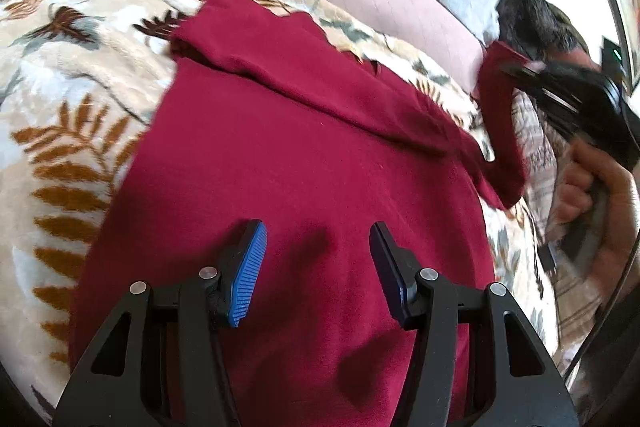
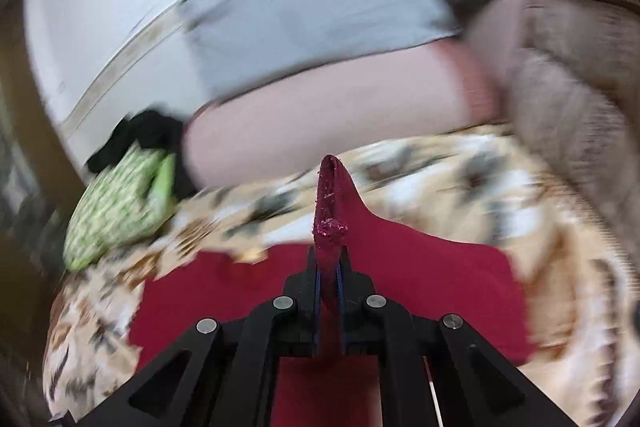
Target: Fold small clothes
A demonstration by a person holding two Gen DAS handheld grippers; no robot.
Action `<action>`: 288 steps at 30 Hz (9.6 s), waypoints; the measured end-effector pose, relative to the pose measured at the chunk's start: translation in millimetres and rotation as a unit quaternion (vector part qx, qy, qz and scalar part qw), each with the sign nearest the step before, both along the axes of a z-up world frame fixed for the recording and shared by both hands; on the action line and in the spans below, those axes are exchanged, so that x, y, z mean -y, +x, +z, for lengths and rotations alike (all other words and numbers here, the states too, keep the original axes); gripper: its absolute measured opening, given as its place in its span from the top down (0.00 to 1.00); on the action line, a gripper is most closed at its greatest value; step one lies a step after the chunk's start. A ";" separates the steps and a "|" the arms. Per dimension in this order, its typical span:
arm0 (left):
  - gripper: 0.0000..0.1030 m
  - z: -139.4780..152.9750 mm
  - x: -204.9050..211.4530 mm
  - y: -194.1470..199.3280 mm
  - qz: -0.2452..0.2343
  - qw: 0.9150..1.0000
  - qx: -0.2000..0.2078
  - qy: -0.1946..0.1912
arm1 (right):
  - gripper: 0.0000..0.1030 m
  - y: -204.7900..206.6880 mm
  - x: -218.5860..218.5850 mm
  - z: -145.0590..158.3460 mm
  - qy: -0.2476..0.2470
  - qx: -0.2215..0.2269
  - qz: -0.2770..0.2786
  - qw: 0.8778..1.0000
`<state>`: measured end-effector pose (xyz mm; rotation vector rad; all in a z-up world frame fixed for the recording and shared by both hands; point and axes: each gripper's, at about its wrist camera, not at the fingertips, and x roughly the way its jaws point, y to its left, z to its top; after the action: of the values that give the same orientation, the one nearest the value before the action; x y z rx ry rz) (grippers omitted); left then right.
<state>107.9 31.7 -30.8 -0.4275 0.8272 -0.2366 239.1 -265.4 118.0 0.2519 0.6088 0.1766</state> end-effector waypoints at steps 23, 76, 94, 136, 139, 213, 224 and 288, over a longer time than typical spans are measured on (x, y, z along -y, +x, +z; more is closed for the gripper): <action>0.48 -7.5 -33.7 -3.5 0.077 0.996 -0.014 -0.038 | 0.88 56.9 -234.0 -111.0 -0.037 -0.126 0.227 0.965; 0.72 38.4 -67.8 145.6 0.029 0.989 0.048 0.136 | 0.33 -71.2 -62.6 -119.2 -0.046 -0.084 0.158 0.983; 0.70 -2.4 -44.2 173.3 0.014 0.988 0.041 0.150 | 0.95 20.0 51.9 -104.2 -0.042 -0.117 0.013 0.992; 0.69 -11.6 -24.8 170.5 0.025 0.971 0.077 0.224 | 0.92 87.5 22.5 -129.3 -0.096 -0.091 -0.034 0.991; 0.69 -8.9 -25.2 171.5 0.023 0.973 0.071 0.220 | 0.91 85.0 32.0 -131.4 -0.059 -0.088 -0.030 0.994; 0.68 -0.3 6.6 -14.6 -0.036 0.996 -0.045 0.063 | 0.00 -63.5 -52.4 -144.3 -0.154 -0.127 0.020 0.980; 0.68 -1.9 5.1 -14.1 -0.039 0.996 -0.044 0.064 | 0.00 -64.0 -52.3 -144.4 -0.154 -0.127 0.020 0.980; 0.82 -34.7 -97.6 -85.0 -0.148 0.969 -0.158 -0.115 | 0.25 -274.7 82.5 -180.8 0.374 -0.166 0.084 0.909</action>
<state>22.9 129.4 -65.6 -0.5671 1.1843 -0.5557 -35.6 -347.9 -62.9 0.9904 0.8846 0.5430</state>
